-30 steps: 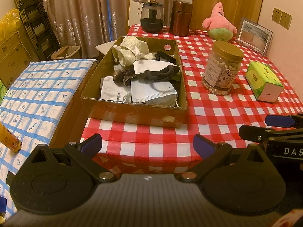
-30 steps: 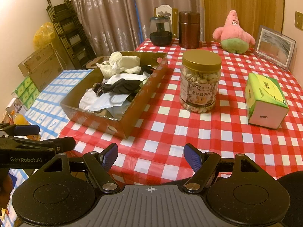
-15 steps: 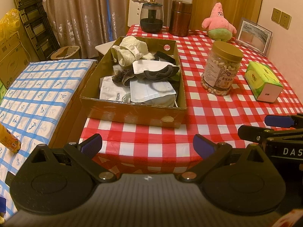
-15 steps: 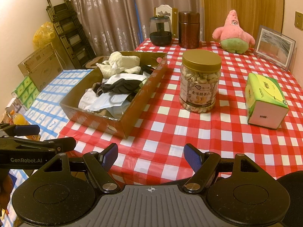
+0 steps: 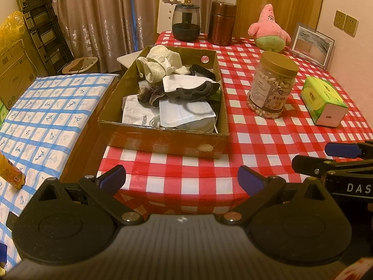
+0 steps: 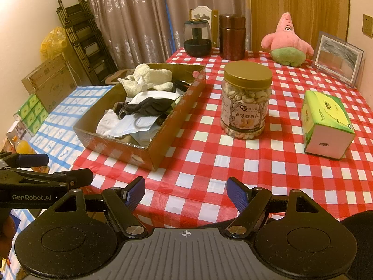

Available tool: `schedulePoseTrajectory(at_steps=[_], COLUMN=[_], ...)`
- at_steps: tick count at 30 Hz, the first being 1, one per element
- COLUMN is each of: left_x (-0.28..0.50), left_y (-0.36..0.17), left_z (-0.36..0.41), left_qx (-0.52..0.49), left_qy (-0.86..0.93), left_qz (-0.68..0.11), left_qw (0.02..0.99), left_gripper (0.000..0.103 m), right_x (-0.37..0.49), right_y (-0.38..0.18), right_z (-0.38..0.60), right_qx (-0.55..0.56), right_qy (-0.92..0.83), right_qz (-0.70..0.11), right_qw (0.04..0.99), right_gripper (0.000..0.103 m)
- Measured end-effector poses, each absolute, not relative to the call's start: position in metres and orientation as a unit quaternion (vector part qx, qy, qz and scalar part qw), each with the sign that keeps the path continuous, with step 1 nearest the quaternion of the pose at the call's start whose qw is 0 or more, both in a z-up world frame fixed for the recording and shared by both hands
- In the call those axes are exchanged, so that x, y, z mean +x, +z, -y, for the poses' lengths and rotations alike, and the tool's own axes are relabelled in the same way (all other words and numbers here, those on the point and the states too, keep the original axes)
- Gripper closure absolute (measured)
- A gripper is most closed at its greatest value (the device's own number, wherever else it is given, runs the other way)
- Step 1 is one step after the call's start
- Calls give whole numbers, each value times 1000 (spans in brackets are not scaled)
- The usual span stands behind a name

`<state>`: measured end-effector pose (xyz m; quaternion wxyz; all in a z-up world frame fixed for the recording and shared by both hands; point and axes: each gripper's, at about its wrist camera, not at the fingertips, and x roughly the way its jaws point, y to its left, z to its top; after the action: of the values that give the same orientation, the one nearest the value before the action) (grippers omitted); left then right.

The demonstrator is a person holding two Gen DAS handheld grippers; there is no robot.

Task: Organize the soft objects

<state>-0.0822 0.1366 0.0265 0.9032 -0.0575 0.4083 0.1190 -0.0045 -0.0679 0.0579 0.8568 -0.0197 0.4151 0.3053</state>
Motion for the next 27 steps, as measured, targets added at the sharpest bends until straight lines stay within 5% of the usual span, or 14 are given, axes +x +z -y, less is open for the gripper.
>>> schedulePoseTrajectory(at_steps=[27], left_x=[-82], left_y=[27], left_z=[-135], left_qx=[-58], left_qy=[117], left_qz=[-408], left_qw=[904], left_gripper=[1], right_x=[-5], right_y=[58], right_z=[68], right_qx=[-20], right_qy=[305], right_qz=[-415], right_qw=[857], right_gripper=[27])
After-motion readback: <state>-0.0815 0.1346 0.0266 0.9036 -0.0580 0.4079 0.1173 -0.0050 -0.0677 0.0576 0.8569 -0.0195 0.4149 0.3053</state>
